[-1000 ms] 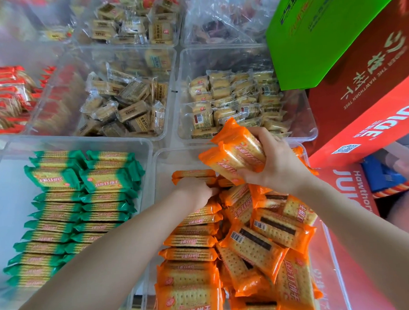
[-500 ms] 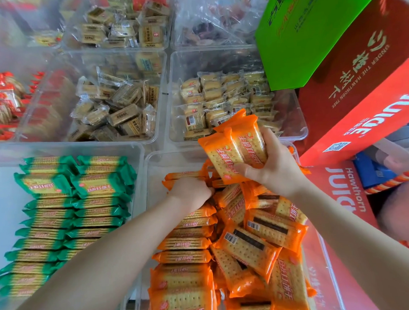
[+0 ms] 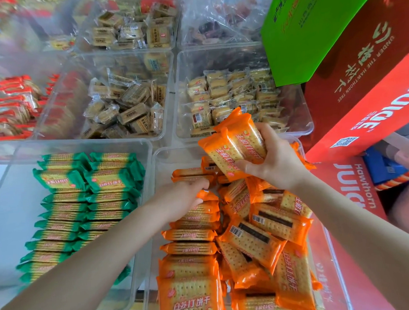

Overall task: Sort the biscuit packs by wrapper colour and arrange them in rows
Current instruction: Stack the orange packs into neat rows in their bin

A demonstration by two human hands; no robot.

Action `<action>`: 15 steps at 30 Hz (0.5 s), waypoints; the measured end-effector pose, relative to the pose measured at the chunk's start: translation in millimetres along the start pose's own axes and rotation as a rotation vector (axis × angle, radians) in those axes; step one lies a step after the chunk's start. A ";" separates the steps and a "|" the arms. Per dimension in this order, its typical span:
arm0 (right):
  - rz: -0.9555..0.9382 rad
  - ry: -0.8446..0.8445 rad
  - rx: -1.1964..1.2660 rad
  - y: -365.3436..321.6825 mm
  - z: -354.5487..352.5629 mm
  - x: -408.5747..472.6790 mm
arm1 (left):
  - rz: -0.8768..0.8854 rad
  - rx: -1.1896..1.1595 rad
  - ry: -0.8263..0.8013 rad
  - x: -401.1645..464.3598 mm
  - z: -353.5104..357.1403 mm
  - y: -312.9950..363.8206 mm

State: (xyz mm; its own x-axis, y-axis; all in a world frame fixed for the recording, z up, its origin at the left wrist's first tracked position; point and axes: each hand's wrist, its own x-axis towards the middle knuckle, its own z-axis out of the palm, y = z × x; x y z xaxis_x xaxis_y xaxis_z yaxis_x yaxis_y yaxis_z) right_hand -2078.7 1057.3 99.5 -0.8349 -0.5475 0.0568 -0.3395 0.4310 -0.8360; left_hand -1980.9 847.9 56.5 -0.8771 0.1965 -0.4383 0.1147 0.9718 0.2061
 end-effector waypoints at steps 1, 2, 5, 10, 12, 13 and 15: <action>-0.002 -0.005 -0.010 0.0 0.0 -0.3 | -0.047 -0.067 -0.057 2.4 -2.9 1.5; -0.006 -0.010 -0.019 0.4 -0.1 -0.6 | -0.075 -0.110 -0.126 5.7 -5.3 2.0; -0.011 -0.021 -0.034 0.2 -1.3 -1.5 | -0.077 -0.170 -0.357 13.5 -15.4 -1.2; -0.027 -0.008 -0.079 -1.4 -1.2 -0.1 | -0.012 -0.124 -0.343 21.8 -5.9 -10.9; -0.034 -0.002 -0.094 -0.9 0.1 0.1 | -0.048 -0.019 -0.146 18.0 1.1 -5.9; -0.033 -0.001 -0.096 -0.6 0.9 0.2 | -0.088 -0.005 -0.045 14.1 3.4 -1.7; -0.020 0.004 -0.090 -0.4 1.9 0.9 | -0.122 0.031 0.092 6.8 4.8 6.0</action>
State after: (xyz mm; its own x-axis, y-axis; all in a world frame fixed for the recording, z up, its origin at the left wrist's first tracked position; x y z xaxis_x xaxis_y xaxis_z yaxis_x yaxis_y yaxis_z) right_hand -2078.6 1055.3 98.9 -0.8290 -0.5541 0.0754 -0.3936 0.4824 -0.7826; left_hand -1984.0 855.7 50.6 -0.9244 0.0655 -0.3757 0.0181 0.9916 0.1284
